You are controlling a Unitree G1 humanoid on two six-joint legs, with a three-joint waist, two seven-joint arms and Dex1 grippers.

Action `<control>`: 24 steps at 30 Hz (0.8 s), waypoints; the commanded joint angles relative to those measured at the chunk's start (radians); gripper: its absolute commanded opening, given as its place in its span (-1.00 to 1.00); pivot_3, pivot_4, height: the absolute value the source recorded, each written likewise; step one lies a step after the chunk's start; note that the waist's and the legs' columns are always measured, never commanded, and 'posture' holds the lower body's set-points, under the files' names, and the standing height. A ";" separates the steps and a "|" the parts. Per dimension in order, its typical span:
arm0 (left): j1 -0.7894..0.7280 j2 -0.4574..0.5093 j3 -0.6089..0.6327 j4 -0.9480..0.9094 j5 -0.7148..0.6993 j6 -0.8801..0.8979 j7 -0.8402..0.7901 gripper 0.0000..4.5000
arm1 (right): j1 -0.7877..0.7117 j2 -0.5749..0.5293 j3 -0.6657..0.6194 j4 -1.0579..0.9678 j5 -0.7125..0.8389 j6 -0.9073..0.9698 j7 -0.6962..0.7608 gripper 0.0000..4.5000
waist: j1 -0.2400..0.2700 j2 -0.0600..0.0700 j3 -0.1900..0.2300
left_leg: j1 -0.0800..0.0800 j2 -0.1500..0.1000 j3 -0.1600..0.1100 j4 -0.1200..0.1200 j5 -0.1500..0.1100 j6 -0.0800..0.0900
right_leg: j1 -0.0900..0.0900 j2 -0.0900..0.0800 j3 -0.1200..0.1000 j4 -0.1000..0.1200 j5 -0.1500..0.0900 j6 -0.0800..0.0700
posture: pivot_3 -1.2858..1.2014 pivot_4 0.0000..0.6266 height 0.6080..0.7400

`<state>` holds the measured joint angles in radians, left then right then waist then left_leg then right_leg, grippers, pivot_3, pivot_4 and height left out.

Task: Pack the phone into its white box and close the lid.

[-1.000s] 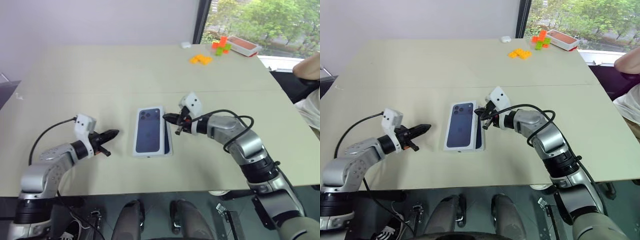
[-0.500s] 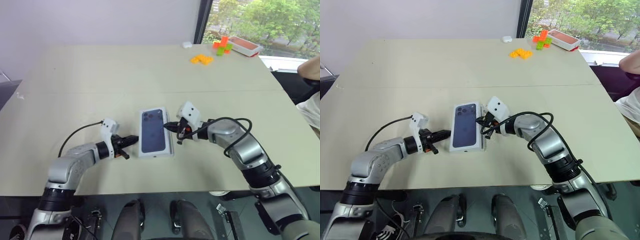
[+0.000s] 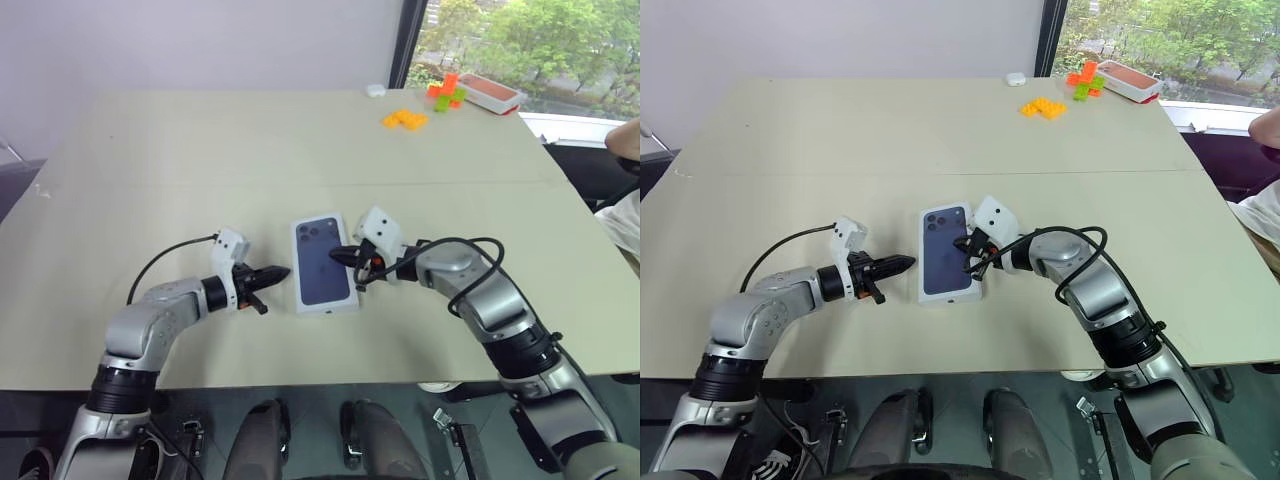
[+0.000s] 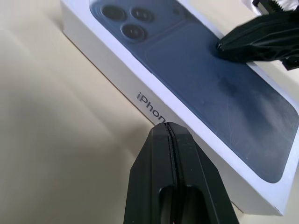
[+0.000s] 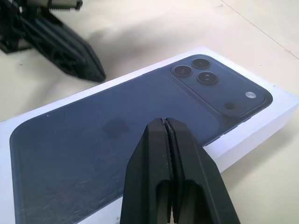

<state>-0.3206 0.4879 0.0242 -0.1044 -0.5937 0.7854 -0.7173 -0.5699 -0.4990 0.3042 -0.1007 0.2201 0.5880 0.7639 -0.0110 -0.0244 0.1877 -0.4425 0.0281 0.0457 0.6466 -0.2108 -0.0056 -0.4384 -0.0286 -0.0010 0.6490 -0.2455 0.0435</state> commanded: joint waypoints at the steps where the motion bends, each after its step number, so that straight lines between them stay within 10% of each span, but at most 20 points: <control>1: -0.018 -0.013 0.032 -0.046 -0.034 0.015 0.009 -1.00 | -0.023 0.002 -0.041 0.022 -0.010 -0.007 -0.007 -0.97 | 0.001 0.000 0.000 | 0.000 0.000 0.000 0.001 0.000 0.000 | 0.000 0.000 0.000 0.000 0.000 0.000 | 0.03 -0.52 1.00; 24: -0.083 -0.060 -0.003 0.037 0.026 -0.062 0.013 -1.00 | -0.032 -0.071 0.000 0.165 -0.189 -0.187 0.045 -0.97 | 0.000 -0.001 -0.001 | 0.004 -0.001 0.000 0.003 0.000 0.000 | 0.006 0.000 -0.001 0.000 0.000 0.000 | 0.03 -0.52 1.00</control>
<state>-0.3942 0.4300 0.0231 -0.0522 -0.5757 0.7364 -0.6961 -0.5985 -0.5627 0.3133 0.0595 0.0416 0.4137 0.8078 -0.0106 -0.0257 0.1868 -0.4385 0.0276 0.0460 0.6497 -0.2108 -0.0055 -0.4323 -0.0288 -0.0014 0.6488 -0.2452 0.0439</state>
